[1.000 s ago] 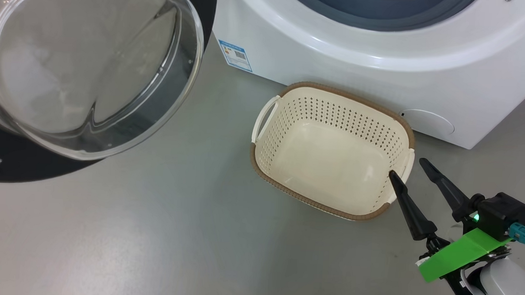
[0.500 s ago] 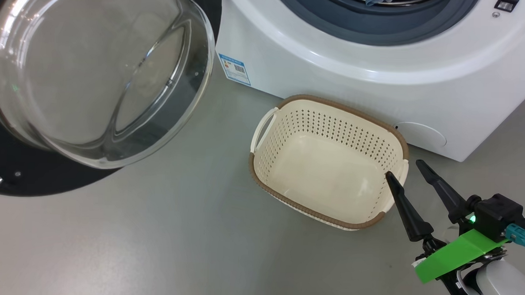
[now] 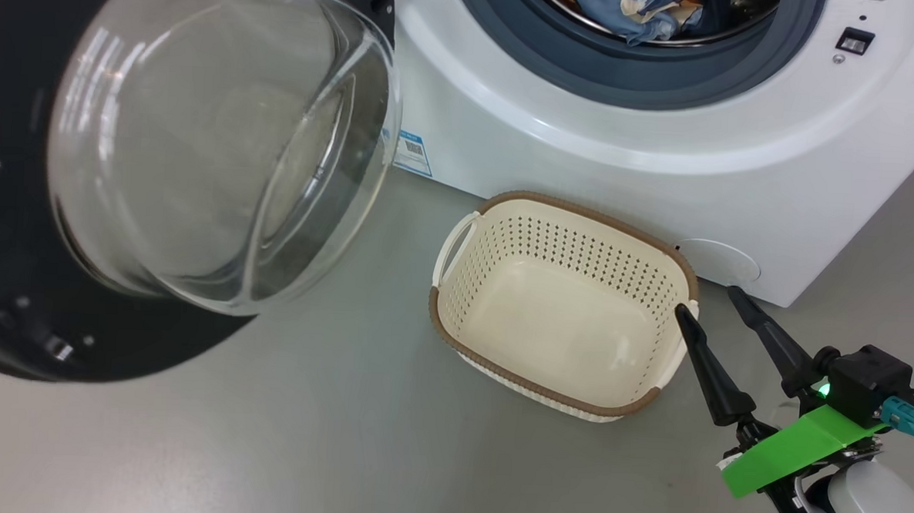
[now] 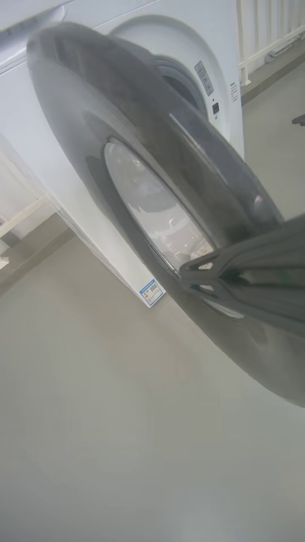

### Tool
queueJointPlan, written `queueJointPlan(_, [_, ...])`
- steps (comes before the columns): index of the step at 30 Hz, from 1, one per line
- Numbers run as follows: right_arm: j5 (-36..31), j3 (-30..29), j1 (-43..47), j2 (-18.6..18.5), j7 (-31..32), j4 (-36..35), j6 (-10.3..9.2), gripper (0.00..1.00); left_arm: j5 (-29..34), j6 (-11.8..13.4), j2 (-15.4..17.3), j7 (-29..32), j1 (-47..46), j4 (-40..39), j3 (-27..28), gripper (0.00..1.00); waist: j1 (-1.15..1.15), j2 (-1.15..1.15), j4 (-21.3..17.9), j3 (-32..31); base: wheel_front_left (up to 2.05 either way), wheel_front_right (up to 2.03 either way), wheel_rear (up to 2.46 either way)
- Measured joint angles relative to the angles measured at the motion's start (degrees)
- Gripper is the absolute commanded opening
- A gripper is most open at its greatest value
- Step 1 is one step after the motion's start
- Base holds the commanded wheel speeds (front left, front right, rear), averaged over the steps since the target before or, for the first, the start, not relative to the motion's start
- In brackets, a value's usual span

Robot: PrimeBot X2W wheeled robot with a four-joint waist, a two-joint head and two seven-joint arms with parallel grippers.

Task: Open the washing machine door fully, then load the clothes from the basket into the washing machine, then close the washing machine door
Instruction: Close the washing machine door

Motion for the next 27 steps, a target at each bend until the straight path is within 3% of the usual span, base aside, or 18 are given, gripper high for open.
queueJointPlan(16, [-0.1, -2.6, 2.5, 1.5, 0.0, 0.0, 0.00, 1.00, -4.8, -0.1, -1.4, 8.9, 2.7, -9.3, -2.9, 0.00, 0.01, 0.00, -0.9, -3.7, 0.00, 0.00, 0.00])
queueJointPlan(27, [-0.7, -6.9, 5.7, 2.8, 0.0, -0.2, 0.00, 1.00, -6.8, -0.1, -2.2, 12.8, 4.3, -17.3, -4.8, 0.00, 0.00, 0.00, -3.7, -6.0, 0.00, 0.00, 0.00])
